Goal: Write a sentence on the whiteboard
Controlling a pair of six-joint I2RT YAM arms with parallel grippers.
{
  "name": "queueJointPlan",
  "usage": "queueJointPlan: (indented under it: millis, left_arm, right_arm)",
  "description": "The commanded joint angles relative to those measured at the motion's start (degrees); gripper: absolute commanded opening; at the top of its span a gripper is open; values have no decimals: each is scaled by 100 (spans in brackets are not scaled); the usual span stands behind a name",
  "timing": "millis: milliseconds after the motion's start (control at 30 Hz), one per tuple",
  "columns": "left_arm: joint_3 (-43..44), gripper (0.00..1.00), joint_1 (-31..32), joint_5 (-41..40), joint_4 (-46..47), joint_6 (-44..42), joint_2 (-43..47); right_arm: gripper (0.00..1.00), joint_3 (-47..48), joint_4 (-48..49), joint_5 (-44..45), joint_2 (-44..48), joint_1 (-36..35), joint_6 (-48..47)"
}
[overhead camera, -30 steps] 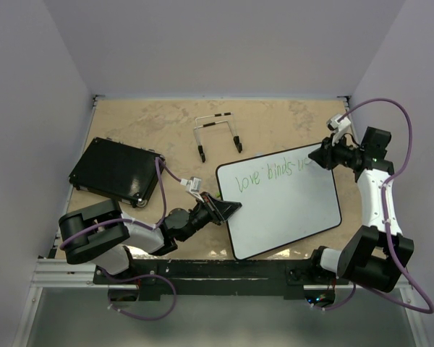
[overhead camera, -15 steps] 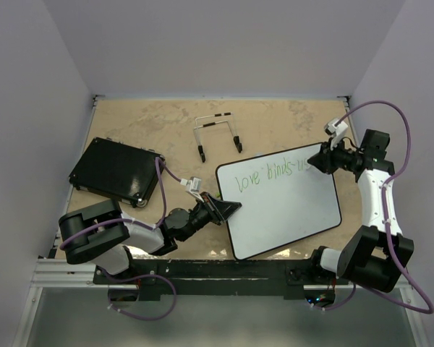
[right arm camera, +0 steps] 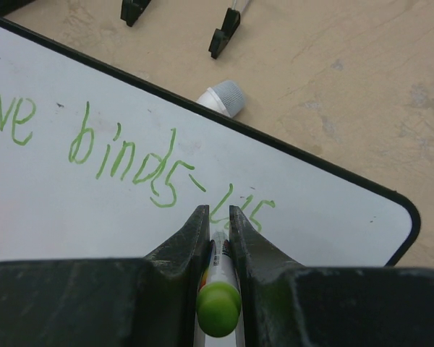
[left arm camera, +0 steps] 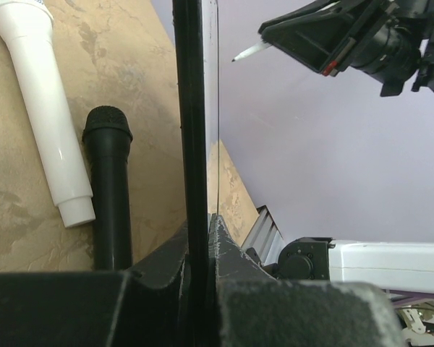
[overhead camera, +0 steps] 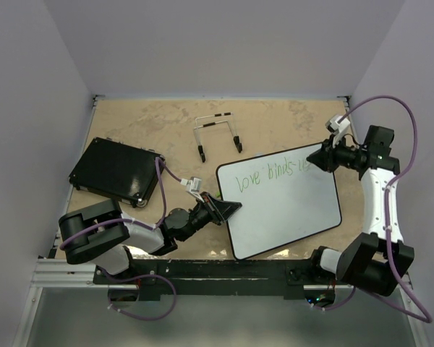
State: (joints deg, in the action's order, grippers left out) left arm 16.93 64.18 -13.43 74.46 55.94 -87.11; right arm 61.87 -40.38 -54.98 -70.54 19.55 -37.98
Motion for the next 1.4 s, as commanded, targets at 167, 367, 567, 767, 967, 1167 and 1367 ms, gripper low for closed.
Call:
queueJointPlan:
  millis: [167, 367, 567, 767, 967, 1167, 1367]
  left_arm:
    - [-32, 0, -2, 42, 667, -602, 1]
    - [-49, 0, -2, 42, 641, -620, 54]
    - [-40, 0, -2, 51, 649, -620, 19]
    - [-58, 0, -2, 42, 640, -620, 45]
    - [-67, 0, -2, 60, 614, -620, 63]
    - [-58, 0, -2, 60, 614, -620, 71]
    - [-23, 0, -2, 77, 596, -628, 45]
  right_arm:
    - [0, 449, -216, 172, 691, 84, -149]
    - [0, 256, 109, 181, 700, 215, -26]
    - [0, 335, -13, -100, 393, 593, -271]
    - [0, 405, -163, -338, 76, 953, -728]
    - [0, 484, -313, -583, -170, 1095, -1089]
    - [0, 414, -348, -786, -328, 1095, -1177]
    - [0, 247, 240, -760, -381, 1095, -668]
